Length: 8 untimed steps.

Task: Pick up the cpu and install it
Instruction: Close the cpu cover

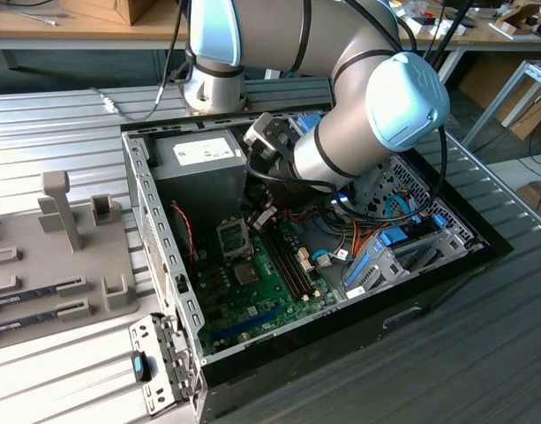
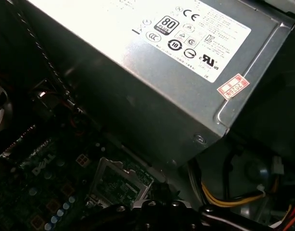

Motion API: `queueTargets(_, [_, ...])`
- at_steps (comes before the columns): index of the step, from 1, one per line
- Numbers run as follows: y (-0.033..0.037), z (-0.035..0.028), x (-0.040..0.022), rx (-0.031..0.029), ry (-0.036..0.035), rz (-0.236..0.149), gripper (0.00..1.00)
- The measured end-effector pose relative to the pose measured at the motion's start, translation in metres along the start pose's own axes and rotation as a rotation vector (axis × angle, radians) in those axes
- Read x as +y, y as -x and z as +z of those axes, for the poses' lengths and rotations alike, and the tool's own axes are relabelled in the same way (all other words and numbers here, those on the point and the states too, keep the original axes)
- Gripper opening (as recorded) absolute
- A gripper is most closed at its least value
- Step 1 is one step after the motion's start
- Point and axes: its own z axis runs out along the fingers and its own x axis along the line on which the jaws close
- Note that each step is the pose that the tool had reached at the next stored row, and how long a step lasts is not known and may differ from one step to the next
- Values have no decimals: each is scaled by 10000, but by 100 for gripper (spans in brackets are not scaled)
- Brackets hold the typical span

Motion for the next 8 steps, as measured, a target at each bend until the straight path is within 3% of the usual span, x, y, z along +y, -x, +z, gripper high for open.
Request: queueTargets(8, [-54, -37, -58, -18, 23, -6, 11])
